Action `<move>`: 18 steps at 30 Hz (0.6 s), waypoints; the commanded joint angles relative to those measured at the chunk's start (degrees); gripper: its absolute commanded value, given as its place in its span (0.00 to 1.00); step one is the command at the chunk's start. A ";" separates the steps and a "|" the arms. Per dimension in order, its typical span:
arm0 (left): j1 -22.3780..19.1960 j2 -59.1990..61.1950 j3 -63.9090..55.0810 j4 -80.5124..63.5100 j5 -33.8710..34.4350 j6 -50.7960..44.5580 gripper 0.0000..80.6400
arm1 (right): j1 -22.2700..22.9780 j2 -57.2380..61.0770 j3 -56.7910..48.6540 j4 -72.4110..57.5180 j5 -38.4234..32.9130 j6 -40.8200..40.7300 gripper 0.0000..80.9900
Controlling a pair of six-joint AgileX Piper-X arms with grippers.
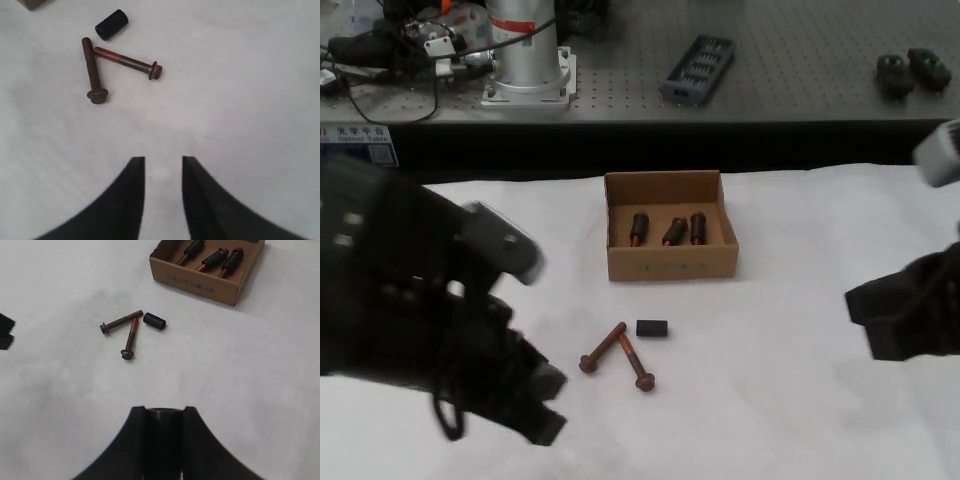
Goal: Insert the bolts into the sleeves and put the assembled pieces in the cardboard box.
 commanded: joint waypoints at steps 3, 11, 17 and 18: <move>-0.03 4.99 -2.95 -6.95 -7.38 0.82 0.57 | 0.06 -1.65 0.55 0.36 -0.64 0.37 0.02; -0.13 16.28 -14.09 -7.04 -8.04 6.34 0.42 | 0.06 -1.62 0.52 0.86 -1.64 0.37 0.02; -0.13 24.54 -22.03 -4.28 -6.38 8.02 0.42 | 0.06 -1.62 0.52 0.86 -1.64 0.37 0.02; -0.13 25.78 -22.91 -3.54 -6.38 8.02 0.42 | 0.06 -1.62 0.52 0.86 -1.64 0.37 0.02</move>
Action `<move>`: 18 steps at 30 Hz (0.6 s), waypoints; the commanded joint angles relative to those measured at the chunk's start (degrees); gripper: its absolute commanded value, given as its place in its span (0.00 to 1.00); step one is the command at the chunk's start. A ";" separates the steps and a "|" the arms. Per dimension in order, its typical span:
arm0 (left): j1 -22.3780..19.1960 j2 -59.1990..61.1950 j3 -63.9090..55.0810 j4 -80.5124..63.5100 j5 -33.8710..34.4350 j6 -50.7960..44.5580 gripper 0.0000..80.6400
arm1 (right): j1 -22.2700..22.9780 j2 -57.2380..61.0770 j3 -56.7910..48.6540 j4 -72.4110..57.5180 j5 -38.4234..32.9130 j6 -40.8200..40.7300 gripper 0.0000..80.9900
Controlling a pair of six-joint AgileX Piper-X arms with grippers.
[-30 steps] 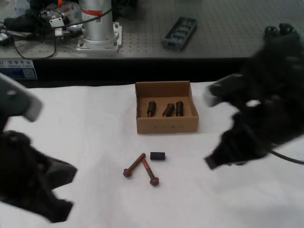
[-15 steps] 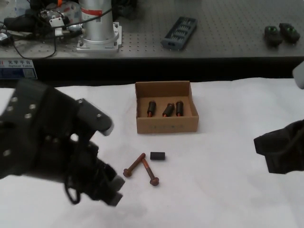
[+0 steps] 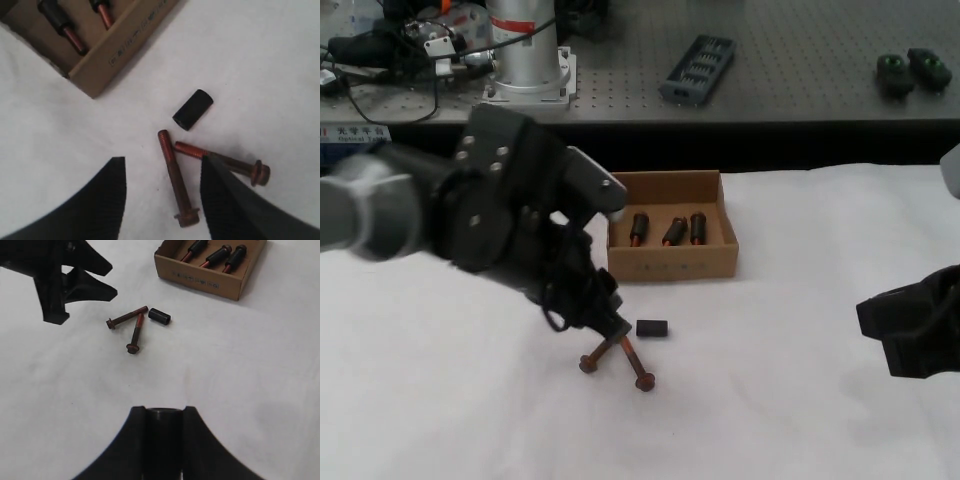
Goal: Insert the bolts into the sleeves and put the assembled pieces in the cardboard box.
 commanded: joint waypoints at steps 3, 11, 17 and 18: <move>-0.13 5.26 -4.88 5.57 0.05 0.82 0.42 | 0.06 -0.43 -0.11 -0.23 -0.79 0.08 0.02; -0.13 10.59 -7.20 10.56 -0.41 1.21 0.42 | 0.06 -0.43 -0.11 -0.23 -0.79 -0.38 0.02; -0.13 11.91 -7.20 11.01 -0.41 1.21 0.42 | 0.06 -0.43 -0.11 -0.23 -0.79 -0.40 0.02; -0.13 12.02 -7.20 11.15 -0.41 1.21 0.42 | 0.06 -0.43 -0.11 -0.23 -0.79 -0.60 0.02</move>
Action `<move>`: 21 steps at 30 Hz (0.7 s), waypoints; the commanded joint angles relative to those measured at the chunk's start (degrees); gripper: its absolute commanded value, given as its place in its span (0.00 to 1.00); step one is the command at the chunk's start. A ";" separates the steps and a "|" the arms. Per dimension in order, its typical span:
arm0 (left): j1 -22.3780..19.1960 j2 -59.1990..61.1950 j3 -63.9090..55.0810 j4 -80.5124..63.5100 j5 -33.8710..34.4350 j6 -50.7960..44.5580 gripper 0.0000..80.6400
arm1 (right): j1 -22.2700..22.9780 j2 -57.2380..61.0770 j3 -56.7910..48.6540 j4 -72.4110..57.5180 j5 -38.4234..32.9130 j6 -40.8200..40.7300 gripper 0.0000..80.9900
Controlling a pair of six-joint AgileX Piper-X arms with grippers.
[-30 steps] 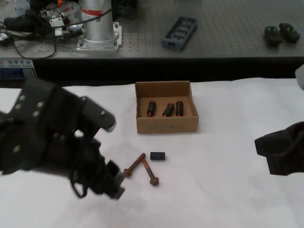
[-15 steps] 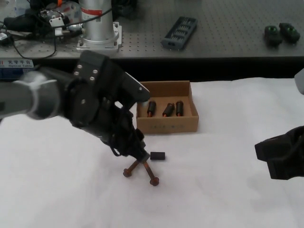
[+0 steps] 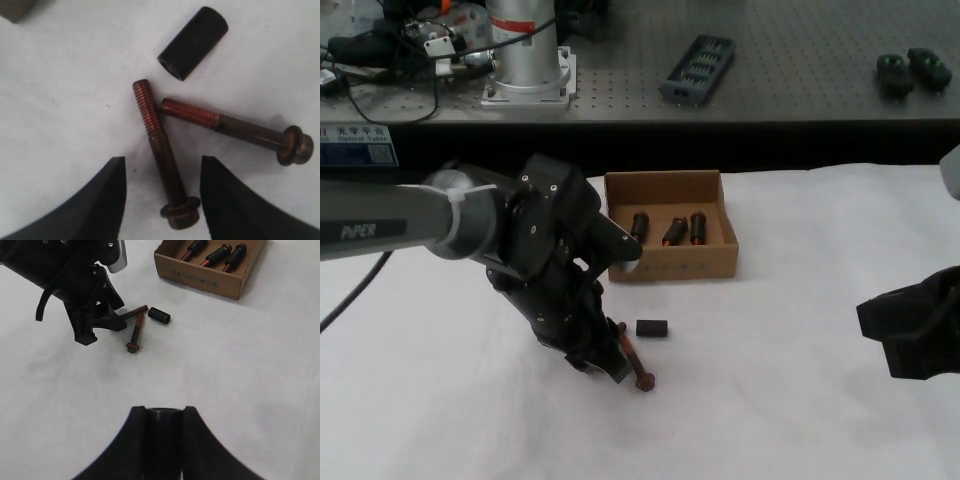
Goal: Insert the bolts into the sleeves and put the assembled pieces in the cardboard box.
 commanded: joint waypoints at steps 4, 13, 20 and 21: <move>-0.13 0.14 -0.62 0.90 -0.11 0.71 0.42 | 0.06 -0.43 -0.11 -0.44 -0.79 -0.49 0.02; -0.13 1.24 -0.62 0.67 2.31 1.09 0.31 | 0.06 -0.43 -0.11 -0.44 -0.79 -0.49 0.02; -0.13 2.80 -0.62 3.04 3.11 1.07 0.31 | 0.06 -0.43 -0.11 -0.44 -0.79 -0.49 0.02; -0.13 2.78 -0.62 3.16 3.11 1.07 0.30 | 0.06 -0.43 -0.11 -0.44 -0.79 -0.64 0.02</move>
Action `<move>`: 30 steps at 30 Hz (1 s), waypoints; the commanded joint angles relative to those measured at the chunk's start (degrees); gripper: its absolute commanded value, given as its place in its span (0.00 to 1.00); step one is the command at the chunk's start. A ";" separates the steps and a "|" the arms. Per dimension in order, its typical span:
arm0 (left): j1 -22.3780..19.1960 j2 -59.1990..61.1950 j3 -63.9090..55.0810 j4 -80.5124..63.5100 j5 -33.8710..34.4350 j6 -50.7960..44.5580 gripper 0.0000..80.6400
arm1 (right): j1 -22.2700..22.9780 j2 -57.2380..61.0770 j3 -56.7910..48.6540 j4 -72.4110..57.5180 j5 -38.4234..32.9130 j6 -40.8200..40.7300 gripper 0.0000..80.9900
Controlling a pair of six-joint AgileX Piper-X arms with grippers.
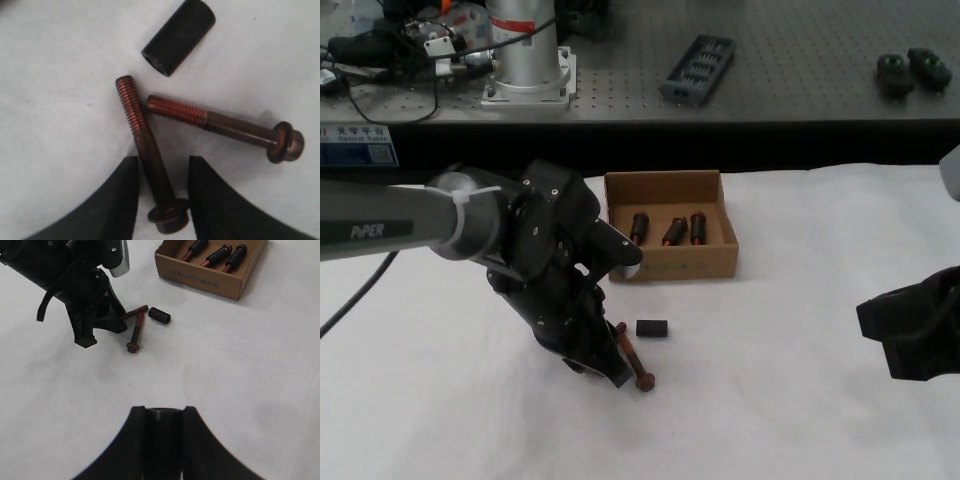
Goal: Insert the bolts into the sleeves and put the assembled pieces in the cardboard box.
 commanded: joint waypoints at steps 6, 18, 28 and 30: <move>-0.13 0.85 0.01 2.90 -0.96 0.91 0.01 | 0.06 -0.43 -0.11 -0.44 -0.79 -0.50 0.02; -0.13 -6.63 0.01 10.38 -10.55 13.82 0.00 | 0.06 -0.43 -0.11 -0.44 -0.79 -0.50 0.02; -0.13 -13.49 0.01 19.68 -0.43 40.61 0.01 | 0.06 -0.43 -0.11 -0.44 -0.79 -0.50 0.02; -0.13 -13.67 0.01 23.89 2.23 47.38 0.01 | 0.06 -0.43 -0.11 -0.44 -0.79 -1.46 0.02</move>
